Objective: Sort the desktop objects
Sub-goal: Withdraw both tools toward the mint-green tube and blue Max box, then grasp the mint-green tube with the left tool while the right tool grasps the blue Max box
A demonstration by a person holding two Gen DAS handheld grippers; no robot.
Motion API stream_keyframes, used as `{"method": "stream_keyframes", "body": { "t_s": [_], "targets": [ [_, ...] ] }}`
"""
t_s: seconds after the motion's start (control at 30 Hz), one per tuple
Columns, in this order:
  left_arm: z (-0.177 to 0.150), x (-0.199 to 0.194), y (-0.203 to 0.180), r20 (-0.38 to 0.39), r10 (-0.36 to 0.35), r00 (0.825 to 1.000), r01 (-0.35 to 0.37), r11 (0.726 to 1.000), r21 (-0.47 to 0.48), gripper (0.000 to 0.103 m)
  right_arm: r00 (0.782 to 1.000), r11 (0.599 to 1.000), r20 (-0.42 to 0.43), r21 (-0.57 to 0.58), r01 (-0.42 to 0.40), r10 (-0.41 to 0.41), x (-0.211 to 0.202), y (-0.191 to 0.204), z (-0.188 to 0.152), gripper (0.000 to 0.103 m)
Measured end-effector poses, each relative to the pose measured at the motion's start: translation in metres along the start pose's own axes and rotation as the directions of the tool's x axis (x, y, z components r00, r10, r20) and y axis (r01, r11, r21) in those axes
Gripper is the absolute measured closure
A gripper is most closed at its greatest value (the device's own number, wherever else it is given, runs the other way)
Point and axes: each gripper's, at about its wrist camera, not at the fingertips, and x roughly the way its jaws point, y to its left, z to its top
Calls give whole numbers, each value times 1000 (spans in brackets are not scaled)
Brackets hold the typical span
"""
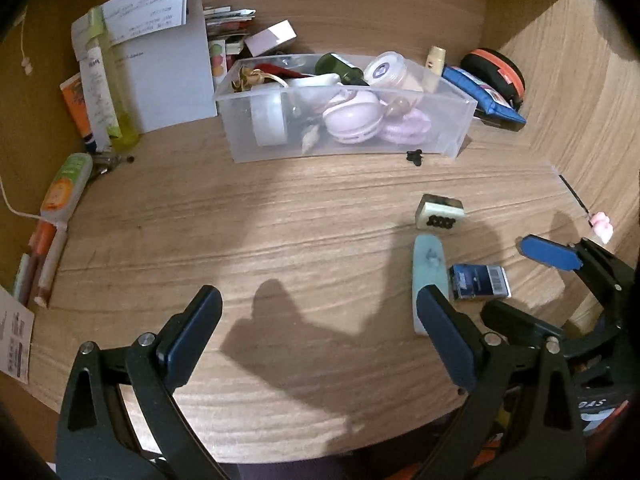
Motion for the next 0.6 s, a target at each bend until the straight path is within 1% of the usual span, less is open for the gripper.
{"method": "stream_keyframes", "body": {
  "t_s": [0.07,0.13,0.17,0.27,0.3,0.33,0.37,0.4,0.43,0.47,0.5,0.53,0.6],
  "targets": [
    [-2,-1,-1,3,1,1000,-1,1000,5,4,1000,1000,-6,-21,-9,9,4,6,0,18],
    [-3,-2,-5,3,16,1000,-16,1000,22,4,1000,999,-18,-37,-6,6,9,10,-2,24],
    [-3,-1,-6,2,26,1000,-26,999,28,4,999,999,-36,-45,8,-10,13,13,-3,25],
    [-3,2,-11,-2,39,999,-38,998,43,4,998,995,-26,-81,58,-60,15,18,-5,26],
    [-2,3,-11,-4,36,999,-36,998,44,4,998,995,-19,-80,55,-57,14,19,-5,28],
    [-1,4,-12,-5,31,1000,-31,999,44,4,998,995,-14,-82,56,-58,14,18,-6,34],
    [-1,5,-13,-7,27,1000,-27,999,45,4,998,995,-5,-82,57,-58,13,18,-6,38],
    [0,6,-14,-6,21,1000,-21,999,45,4,998,995,-2,-83,56,-56,14,17,-6,49],
    [1,6,-17,-6,10,1000,-10,999,48,4,998,995,2,-79,57,-57,13,14,-5,58],
    [1,8,-19,-7,3,1000,-2,999,52,4,998,995,1,-78,59,-59,13,12,-5,62],
    [2,9,-22,-10,-3,1000,4,998,57,4,998,995,1,-74,63,-63,12,9,-4,71],
    [3,11,-25,-12,-10,1000,10,998,65,4,998,995,0,-67,68,-68,12,5,-3,78],
    [4,13,-31,-12,-17,1000,18,996,83,4,997,996,-1,-53,76,-77,11,-1,-2,78]
  ]
}}
